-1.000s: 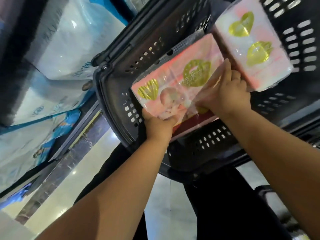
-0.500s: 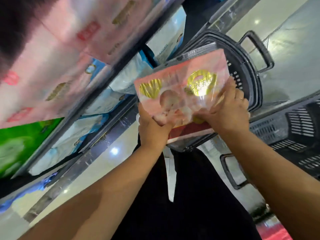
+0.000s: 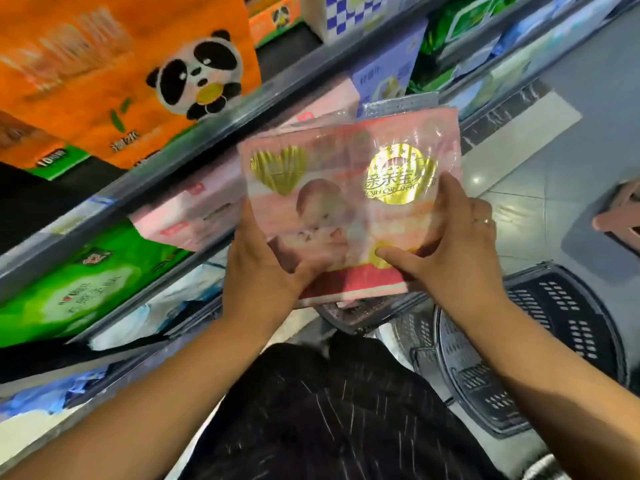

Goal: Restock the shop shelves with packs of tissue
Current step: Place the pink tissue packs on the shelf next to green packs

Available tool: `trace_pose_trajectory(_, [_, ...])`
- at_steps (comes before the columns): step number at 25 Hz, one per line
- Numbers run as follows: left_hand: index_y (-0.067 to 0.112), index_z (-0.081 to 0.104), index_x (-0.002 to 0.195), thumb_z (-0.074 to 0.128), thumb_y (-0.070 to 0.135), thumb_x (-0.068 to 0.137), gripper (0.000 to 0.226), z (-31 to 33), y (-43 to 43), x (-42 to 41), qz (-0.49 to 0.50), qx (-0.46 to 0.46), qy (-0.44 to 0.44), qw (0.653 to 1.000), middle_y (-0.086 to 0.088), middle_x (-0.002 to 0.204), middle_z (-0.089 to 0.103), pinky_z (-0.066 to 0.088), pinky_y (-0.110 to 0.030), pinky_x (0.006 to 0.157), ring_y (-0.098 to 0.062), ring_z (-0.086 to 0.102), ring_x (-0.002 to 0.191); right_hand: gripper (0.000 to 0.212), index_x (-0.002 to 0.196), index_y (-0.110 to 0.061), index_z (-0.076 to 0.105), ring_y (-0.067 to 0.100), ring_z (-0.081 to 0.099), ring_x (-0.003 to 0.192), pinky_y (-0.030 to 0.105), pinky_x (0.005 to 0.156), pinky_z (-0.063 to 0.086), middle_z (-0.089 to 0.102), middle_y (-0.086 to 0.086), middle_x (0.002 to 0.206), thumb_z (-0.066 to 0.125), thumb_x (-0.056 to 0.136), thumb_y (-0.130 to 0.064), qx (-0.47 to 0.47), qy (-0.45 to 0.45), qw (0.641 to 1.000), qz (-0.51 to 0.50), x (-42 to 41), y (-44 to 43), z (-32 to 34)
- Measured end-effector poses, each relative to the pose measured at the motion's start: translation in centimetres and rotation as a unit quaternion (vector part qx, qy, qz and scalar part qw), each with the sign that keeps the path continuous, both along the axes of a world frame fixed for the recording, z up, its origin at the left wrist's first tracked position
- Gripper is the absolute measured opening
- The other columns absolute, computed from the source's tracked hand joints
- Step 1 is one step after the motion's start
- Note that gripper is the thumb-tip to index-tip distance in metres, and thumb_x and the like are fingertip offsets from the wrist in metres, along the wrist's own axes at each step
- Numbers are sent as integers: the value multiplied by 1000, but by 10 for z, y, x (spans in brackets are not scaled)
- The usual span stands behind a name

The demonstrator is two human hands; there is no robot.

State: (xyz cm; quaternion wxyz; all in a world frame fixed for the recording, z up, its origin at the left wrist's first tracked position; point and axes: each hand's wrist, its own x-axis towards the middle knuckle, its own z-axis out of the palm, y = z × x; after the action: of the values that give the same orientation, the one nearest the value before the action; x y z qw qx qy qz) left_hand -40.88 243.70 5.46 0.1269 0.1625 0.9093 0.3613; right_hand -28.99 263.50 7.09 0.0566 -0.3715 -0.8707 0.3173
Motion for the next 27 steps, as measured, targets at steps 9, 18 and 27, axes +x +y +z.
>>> trace_pose_trajectory(9, [30,11,148,71,77,53,122,123,-65,-14,-6,23,117,993,-1,146,41,43,-50,100,-25,42,131,114,148,-28,26,31,41,121,41,96,39,42,12,129,70,53,-72,69,128,989,5,-11,-66,104])
trace_pose_trajectory(18, [31,11,149,73,66,57,117,242,-98,-34,7,73,252,965,7,147,38,35,-36,104,-19,38,133,117,148,-30,27,25,39,125,33,97,35,41,9,131,64,47,-77,110,265,958,30,-39,-81,215])
trace_pose_trajectory(27, [25,14,149,77,61,56,117,311,-92,-69,71,79,352,930,0,147,40,39,-43,105,-24,42,131,114,147,-36,24,20,39,122,27,89,33,38,-3,127,73,50,-70,124,326,931,108,-95,-59,287])
